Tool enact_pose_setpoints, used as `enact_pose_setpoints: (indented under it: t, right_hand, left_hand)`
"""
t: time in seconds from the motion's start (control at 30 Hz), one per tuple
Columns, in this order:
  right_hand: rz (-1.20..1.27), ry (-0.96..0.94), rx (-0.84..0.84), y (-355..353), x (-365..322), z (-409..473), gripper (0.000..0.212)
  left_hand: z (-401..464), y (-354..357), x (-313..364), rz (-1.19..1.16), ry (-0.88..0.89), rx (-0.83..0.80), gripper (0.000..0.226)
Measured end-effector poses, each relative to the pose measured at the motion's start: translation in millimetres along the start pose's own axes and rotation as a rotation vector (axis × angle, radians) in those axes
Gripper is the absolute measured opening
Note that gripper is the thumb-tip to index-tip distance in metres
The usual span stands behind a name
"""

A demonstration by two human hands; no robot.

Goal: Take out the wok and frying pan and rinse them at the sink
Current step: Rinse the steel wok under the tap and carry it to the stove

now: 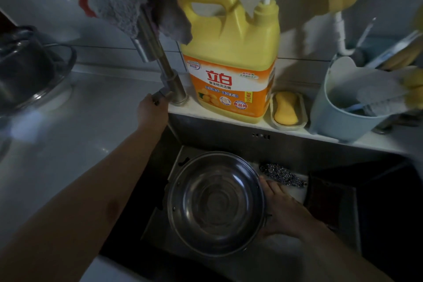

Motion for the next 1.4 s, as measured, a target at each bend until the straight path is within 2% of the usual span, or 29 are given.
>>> enact_pose_setpoints:
  t: [0.63,0.8,0.87,0.9,0.97,1.0,1.07,1.13,1.2,1.3,1.4]
  right_hand:
    - [0.031,-0.001,-0.002,-6,-3,-2,0.153]
    - [0.029,-0.007,0.003,-6,-3,-3,0.153]
    - [0.031,-0.012,0.003,-6,-2,-2,0.152]
    - [0.036,-0.014,0.003,-7,-2,-2,0.152]
    - [0.046,-0.023,0.000,-8,-2,-1,0.153]
    - [0.048,-0.026,-0.004,-8,-1,-1,0.153]
    - [0.048,-0.027,-0.015,-7,0,0,0.153]
    - [0.059,-0.026,-0.026,-5,1,1,0.152]
    - [0.104,-0.011,-0.035,-2,2,1,0.151]
    - [0.188,0.006,-0.037,3,4,0,0.150]
    - [0.285,0.022,-0.026,1,1,1,0.150]
  left_hand:
    - [-3,-4,0,-0.051,0.022,-0.029,0.017]
    - [-14,-6,-13,-0.073,0.043,-0.071,0.036]
    - [-33,-4,-33,0.009,0.159,-0.149,0.040]
    - [-48,0,-49,0.081,0.213,-0.245,0.054]
    - [-83,12,-94,0.308,0.300,-0.564,0.107]
    - [-99,16,-118,0.431,0.397,-0.735,0.128]
    - [-117,17,-165,0.671,0.541,-0.959,0.145]
    - [-118,15,-198,0.789,0.542,-0.985,0.150]
    - [-118,19,-206,0.762,0.559,-0.973,0.152]
    - [-125,27,-199,0.607,0.624,-0.987,0.146]
    - [-126,29,-184,0.414,0.603,-0.964,0.139]
Point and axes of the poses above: each hand's wrist, its own z-axis towards the middle knuckle, its own y-axis out of the palm, x = y × z, the point moved 8 cm from there along z, towards the middle knuckle, and after that the axes turned 15 degrees about x, right-handed, at the moved point
